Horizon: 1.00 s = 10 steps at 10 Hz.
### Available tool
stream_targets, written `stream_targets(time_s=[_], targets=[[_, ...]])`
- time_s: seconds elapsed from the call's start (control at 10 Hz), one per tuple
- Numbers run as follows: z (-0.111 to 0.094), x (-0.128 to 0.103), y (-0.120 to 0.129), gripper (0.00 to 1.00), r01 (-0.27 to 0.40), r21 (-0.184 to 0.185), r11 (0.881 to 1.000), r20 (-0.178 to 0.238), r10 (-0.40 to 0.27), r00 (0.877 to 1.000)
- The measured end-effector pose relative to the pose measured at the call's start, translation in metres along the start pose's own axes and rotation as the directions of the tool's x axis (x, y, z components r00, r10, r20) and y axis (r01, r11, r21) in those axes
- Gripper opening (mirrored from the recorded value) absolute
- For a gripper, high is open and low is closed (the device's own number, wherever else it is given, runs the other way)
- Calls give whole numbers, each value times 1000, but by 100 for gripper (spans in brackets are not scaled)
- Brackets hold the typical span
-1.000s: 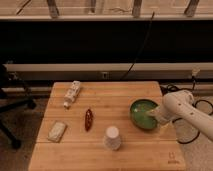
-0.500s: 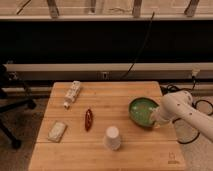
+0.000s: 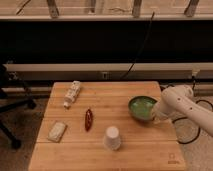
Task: Pick up the ceramic bowl
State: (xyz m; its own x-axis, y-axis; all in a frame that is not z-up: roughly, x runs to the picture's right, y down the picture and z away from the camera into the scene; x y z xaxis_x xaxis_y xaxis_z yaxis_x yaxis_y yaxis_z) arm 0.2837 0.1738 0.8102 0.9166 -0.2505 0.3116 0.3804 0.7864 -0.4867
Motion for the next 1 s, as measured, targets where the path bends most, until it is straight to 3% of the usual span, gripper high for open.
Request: stream_targets(time_s=[1.0], targets=[[-37,-1,-32,0,23,-3,1000,-14,-23,1000]])
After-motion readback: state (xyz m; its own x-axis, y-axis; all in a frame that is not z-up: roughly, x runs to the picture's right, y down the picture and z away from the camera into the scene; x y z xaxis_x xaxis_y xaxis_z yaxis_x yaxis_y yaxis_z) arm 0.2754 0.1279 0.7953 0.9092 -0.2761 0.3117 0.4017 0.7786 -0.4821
